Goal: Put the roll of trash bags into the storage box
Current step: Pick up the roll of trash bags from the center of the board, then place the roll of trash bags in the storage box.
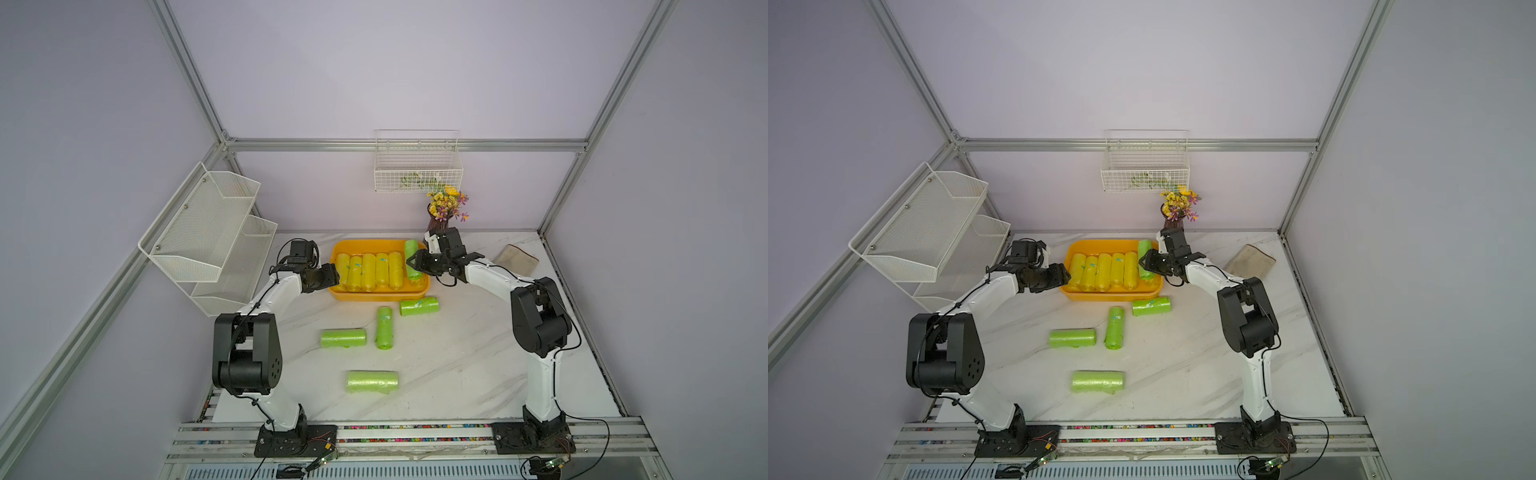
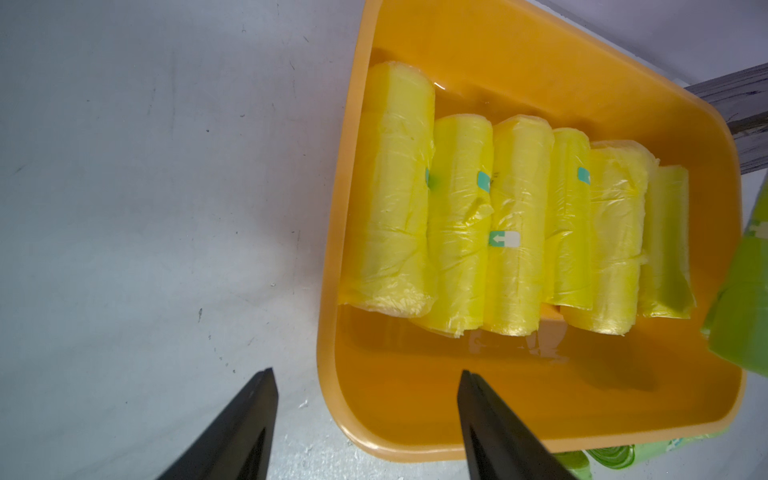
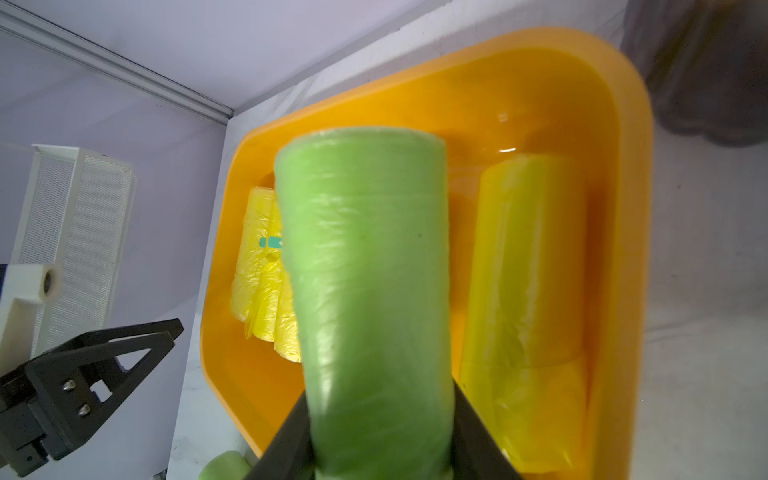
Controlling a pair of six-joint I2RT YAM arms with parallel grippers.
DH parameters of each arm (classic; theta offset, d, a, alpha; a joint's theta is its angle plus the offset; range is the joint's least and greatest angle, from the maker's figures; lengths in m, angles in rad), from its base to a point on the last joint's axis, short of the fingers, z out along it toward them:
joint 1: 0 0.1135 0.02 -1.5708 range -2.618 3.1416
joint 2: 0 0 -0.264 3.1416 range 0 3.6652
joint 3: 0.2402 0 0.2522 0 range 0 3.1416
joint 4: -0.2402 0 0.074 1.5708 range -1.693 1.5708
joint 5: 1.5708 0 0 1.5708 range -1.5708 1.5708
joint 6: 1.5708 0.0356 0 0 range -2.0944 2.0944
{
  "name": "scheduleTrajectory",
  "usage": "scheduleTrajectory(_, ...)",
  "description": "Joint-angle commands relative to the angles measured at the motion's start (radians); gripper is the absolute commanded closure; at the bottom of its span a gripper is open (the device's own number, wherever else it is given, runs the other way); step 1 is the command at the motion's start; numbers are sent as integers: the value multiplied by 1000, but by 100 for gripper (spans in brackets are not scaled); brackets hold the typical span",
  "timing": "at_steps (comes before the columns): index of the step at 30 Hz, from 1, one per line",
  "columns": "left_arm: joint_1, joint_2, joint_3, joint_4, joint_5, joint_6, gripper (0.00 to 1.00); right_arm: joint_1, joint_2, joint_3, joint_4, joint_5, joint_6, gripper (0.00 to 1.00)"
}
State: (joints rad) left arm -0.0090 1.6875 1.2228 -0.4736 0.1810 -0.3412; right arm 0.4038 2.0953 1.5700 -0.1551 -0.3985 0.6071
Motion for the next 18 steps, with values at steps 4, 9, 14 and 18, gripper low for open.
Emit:
scheduleTrajectory(4,-4,-44,-5,27,-1,-13,31,10,33,11,97,-5,69,58)
scheduleTrajectory(9,-6,-39,-8,27,16,-18,31,17,43,10,103,13,84,58)
scheduleTrajectory(14,-7,-41,-14,29,13,-17,30,18,57,18,94,32,94,58)
scheduleTrajectory(18,-6,-44,-18,32,13,-18,30,18,67,18,94,38,101,57)
